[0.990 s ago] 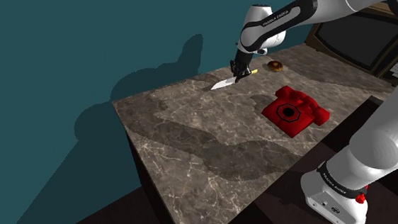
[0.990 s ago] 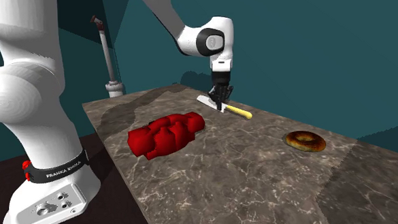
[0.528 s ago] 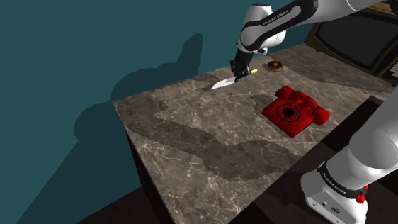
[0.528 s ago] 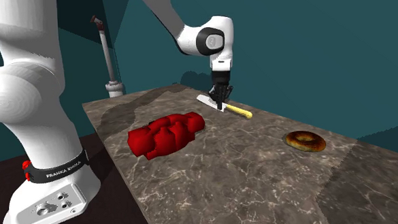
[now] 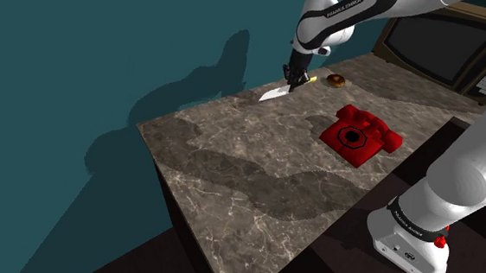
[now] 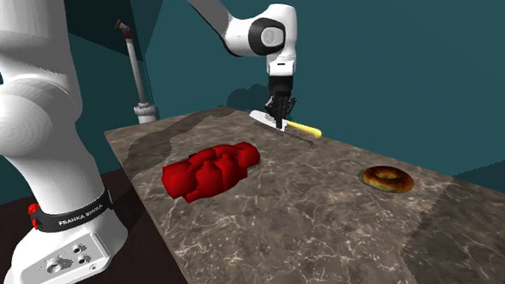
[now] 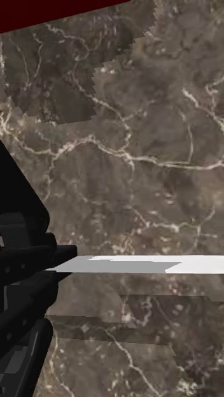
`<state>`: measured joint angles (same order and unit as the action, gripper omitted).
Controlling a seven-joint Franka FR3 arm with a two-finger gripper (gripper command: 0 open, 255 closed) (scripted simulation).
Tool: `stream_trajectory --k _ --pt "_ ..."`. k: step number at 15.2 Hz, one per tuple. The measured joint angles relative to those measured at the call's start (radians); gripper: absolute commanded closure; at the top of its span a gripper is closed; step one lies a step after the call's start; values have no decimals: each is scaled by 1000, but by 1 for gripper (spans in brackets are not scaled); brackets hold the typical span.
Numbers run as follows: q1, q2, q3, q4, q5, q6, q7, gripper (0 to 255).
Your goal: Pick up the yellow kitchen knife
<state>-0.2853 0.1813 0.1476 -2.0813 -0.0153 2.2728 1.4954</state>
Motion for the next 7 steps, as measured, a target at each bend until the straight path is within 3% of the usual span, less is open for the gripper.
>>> stream_trajectory --k 7 --pt "-1 -48 2 35 9 -82 -4 255"
